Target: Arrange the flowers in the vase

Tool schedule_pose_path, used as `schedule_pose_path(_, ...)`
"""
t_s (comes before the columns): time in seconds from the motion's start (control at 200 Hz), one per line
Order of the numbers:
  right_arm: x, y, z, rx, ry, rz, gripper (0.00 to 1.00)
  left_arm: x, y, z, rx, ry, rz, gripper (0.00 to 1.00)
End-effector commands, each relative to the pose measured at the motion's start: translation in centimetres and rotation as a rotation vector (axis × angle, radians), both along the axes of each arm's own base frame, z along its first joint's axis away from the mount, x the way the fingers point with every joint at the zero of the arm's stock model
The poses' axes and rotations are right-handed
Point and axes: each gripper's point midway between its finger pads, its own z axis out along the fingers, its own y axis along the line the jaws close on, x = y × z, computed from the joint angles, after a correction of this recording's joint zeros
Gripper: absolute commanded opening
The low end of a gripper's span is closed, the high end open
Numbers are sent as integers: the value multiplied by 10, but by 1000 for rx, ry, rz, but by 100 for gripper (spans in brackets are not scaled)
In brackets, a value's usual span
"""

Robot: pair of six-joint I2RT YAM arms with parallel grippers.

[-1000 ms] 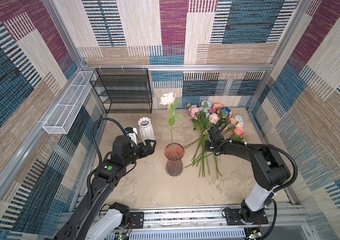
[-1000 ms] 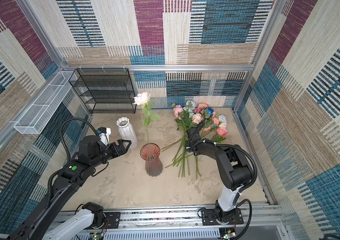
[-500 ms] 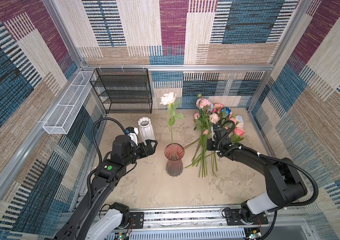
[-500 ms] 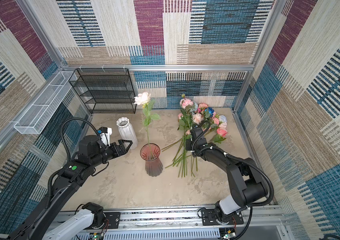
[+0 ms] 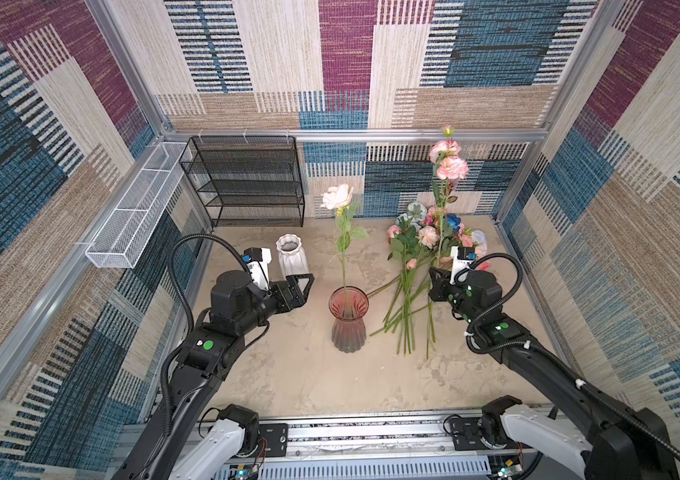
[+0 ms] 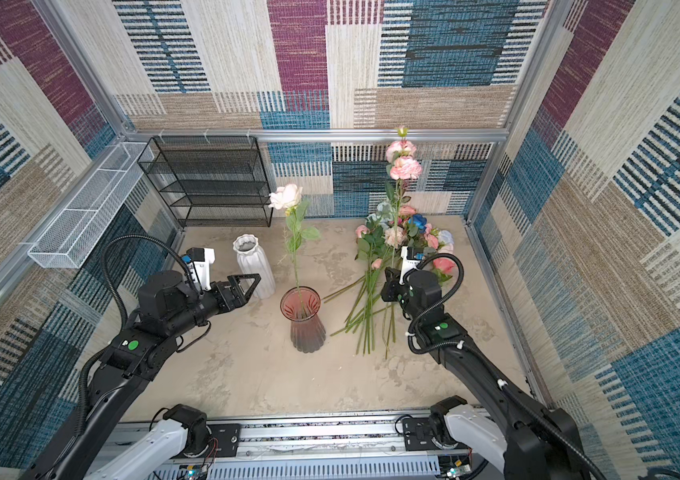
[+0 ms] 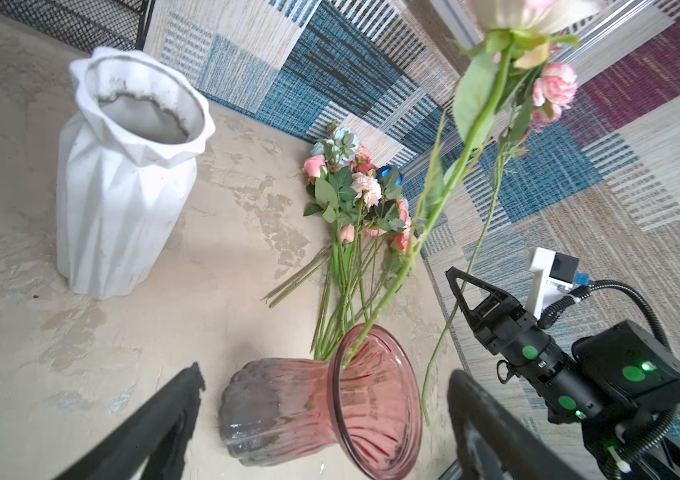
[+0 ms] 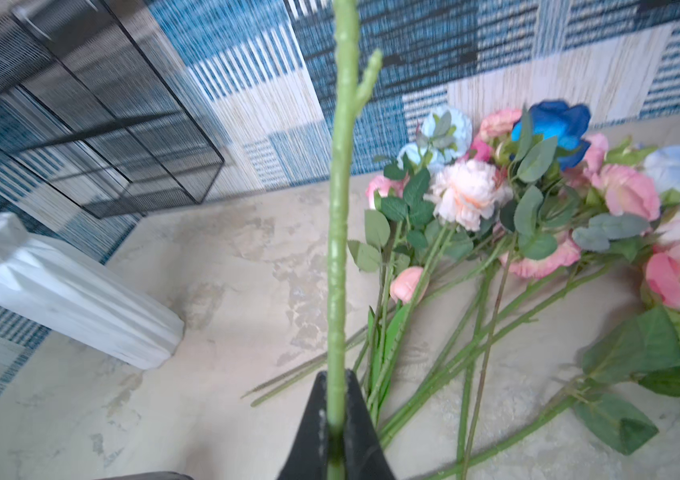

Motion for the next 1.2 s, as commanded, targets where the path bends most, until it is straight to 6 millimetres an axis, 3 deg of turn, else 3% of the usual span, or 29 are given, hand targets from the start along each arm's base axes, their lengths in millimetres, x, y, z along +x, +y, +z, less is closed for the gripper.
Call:
schedule_pose_path(0.0,-9,1,58,80,-207,26,0,-3,-6,28,-6,-112,-51,94)
schedule_pose_path(0.1,-24,11,93,119,-298,107,0,-10,-17,50,-30,-170,-135,94)
schedule_pose_path(0.295,-62,57,151,172,-403,430,0,-37,-45,102,-117,-316,-367,88)
schedule_pose_path(0.406,-75,100,167,149,-381,595,0,-45,-53,127,-149,-379,-443,85)
schedule_pose_path(0.556,-104,160,188,107,-406,749,0,-48,-62,155,-206,-434,-511,71)
schedule_pose_path(0.701,-121,195,194,151,-379,888,0,-59,-69,182,-267,-504,-598,71)
schedule_pose_path(0.936,-138,230,191,158,-342,986,0,-67,-78,196,-261,-554,-655,72)
schedule_pose_path(1.192,-146,251,182,126,-310,1028,0,-60,-85,196,-265,-540,-660,55)
